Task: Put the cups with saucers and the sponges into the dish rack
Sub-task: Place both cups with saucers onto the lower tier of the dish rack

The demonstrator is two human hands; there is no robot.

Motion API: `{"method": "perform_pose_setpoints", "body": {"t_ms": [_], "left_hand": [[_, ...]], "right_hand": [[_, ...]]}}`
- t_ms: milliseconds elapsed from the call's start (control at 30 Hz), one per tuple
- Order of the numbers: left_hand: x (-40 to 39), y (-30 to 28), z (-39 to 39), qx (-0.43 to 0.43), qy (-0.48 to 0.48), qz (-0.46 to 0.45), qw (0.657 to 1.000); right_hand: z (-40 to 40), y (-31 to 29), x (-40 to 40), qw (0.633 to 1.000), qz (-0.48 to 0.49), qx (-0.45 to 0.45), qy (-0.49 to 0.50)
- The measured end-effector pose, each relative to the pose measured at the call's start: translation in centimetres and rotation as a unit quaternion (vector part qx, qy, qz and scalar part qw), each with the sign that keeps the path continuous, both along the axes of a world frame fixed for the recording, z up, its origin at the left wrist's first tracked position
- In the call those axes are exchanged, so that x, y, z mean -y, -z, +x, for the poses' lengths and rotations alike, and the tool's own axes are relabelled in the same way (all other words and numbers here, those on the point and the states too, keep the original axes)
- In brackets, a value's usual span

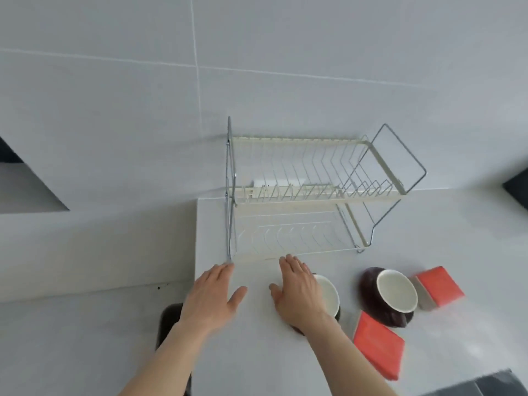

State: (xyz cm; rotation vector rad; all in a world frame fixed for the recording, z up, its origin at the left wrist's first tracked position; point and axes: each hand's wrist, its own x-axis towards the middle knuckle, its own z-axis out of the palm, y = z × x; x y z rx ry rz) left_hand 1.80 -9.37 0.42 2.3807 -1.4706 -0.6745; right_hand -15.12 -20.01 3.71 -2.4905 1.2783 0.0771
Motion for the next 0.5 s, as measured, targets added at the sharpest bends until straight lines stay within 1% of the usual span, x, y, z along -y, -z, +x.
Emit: {"method": "perform_pose_setpoints", "body": {"t_ms": [100,233,300,433,500], "left_hand": [[2.3,0.0,-4.5,-0.029,-0.016,0.003,0.999],[4.8,0.3,-9.0,-0.062,-0.042,0.009,0.997],[5.8,0.2,-10.6,-0.097,-0.073,0.012,0.993],[7.0,0.7,-12.3,-0.168,-0.143,0.027,0.975],[7.2,1.0,-12.8,-0.195,-0.172,0.04,0.965]], "right_hand": [[-4.6,0.2,2.4,0.999,0.026,0.017,0.045],[-9.5,1.3,5.1,0.988,0.101,0.041,0.108],[-11.1,2.1,6.1,0.982,0.135,0.05,0.119],[-12.8,3.5,7.3,0.96,0.227,0.046,0.158],[-13.2,4.0,7.8,0.955,0.243,0.052,0.159]]}}
